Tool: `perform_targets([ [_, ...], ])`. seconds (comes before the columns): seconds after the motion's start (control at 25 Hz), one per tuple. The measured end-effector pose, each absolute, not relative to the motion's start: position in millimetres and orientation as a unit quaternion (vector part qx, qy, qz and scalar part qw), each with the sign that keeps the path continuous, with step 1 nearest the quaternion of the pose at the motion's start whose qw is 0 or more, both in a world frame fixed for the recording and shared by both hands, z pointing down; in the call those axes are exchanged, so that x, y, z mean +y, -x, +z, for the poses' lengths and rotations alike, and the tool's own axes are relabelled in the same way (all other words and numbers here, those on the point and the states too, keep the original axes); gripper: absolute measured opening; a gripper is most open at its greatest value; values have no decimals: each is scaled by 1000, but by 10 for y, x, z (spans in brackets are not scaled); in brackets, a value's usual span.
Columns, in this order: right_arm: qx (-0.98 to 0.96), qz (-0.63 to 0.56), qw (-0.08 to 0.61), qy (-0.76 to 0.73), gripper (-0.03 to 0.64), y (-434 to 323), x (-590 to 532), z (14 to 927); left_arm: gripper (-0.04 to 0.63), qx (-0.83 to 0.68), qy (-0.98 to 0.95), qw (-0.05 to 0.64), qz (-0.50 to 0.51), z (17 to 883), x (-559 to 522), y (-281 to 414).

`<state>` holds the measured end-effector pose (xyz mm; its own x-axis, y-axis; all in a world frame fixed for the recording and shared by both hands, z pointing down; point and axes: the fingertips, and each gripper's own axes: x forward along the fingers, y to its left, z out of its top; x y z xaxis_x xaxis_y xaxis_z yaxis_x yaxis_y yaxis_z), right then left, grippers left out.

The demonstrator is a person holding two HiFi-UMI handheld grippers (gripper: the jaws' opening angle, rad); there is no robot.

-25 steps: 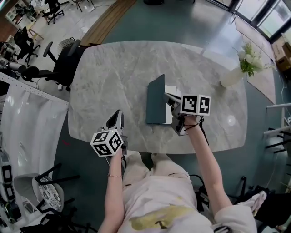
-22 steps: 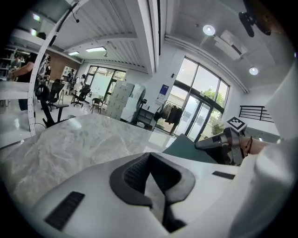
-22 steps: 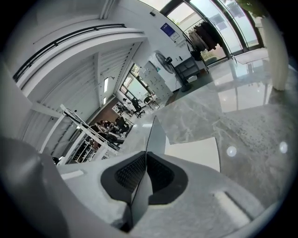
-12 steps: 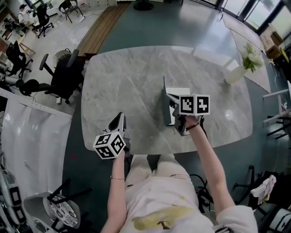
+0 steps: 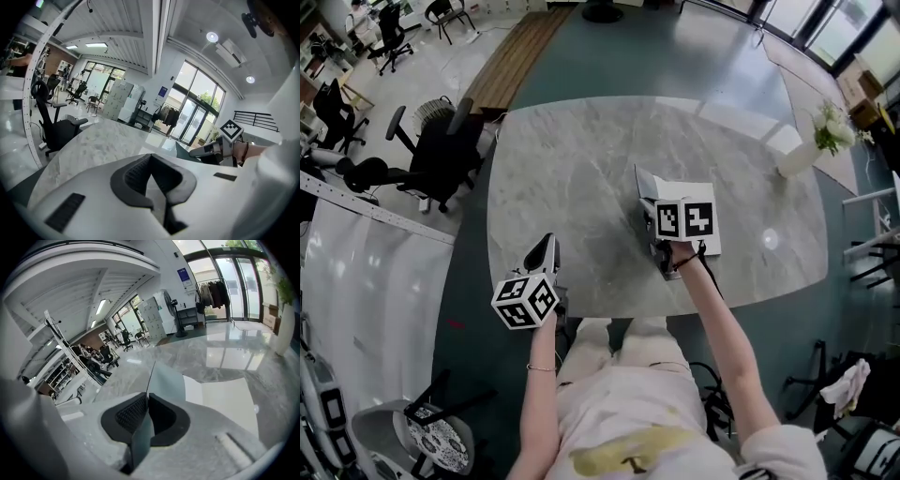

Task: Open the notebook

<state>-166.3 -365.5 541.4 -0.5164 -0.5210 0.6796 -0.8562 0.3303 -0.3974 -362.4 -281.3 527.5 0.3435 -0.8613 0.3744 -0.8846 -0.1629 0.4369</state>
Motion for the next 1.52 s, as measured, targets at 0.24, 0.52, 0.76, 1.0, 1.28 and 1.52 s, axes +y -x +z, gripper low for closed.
perform_targets([
  [0.24,-775,342,262,-462,25,1857,-3643,5604,0,-570,-762,306,22,5344,-2785,3758],
  [0.52,-760,319,277,-494,26,1982,-3637,5833,0,-564,-767,304,32,5385,-2753,3812],
  [0.76,-759,313,278,-499,28,2042,-3643,5980,0,-565,-765,307,39,5438,-2726,3790],
  [1.0,-766,312,283,-486,29,2119,-3653,6104,0,-567,-763,307,45,5438,-2755,3701],
  [1.28,-769,311,295,-474,29,2191,-3648,6297,0,-575,-756,310,48,5436,-2742,3598],
  [1.52,-766,319,305,-467,28,2218,-3633,6435,0,-582,-749,311,50,5424,-2706,3563],
])
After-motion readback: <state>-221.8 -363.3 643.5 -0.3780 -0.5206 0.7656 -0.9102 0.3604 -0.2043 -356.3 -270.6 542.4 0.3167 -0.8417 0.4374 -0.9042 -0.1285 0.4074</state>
